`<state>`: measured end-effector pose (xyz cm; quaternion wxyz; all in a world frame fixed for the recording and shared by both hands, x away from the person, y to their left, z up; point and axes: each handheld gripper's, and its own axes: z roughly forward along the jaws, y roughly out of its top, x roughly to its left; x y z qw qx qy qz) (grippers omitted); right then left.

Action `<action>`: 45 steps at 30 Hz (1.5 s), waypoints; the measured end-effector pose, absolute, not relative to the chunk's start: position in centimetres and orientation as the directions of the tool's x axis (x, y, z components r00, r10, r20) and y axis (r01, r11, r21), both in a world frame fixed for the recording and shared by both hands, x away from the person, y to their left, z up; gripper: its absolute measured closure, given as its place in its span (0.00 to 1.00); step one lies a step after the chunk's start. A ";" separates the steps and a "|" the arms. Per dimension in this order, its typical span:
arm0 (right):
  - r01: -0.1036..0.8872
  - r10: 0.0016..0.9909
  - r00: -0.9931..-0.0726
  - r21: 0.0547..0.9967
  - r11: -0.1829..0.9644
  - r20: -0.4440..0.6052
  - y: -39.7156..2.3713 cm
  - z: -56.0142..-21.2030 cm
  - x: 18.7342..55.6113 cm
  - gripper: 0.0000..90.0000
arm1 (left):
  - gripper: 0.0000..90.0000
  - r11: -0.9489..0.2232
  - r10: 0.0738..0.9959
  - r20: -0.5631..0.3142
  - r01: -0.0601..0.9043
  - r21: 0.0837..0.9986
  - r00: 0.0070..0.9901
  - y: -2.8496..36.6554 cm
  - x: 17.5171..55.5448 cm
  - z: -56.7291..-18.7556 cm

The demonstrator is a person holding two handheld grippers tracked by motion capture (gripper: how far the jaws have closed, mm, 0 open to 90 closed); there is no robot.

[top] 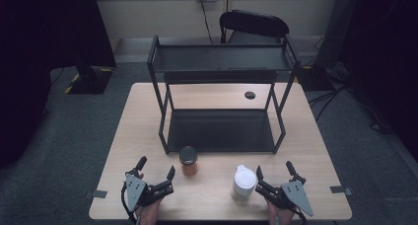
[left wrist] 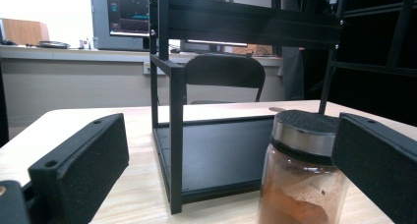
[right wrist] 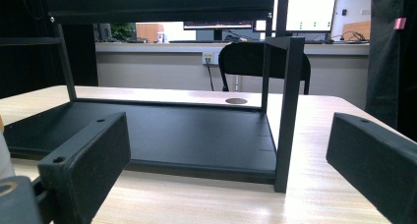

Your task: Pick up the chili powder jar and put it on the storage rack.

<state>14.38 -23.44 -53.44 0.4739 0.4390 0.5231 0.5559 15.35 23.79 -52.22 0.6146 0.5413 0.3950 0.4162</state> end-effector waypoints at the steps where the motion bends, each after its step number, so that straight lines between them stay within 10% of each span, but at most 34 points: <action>1: -0.068 0.986 -0.166 0.998 -0.003 -0.008 -23.4 -53.4 14.4 0.02 | 0.00 0.068 0.938 -0.036 -0.080 0.995 0.344 23.8 15.4 -52.1; 45: -0.068 0.986 -0.169 0.998 -0.003 -0.008 -23.5 -53.4 14.4 0.02 | 0.07 0.022 0.867 -0.001 -0.037 0.999 0.498 20.9 18.7 -48.9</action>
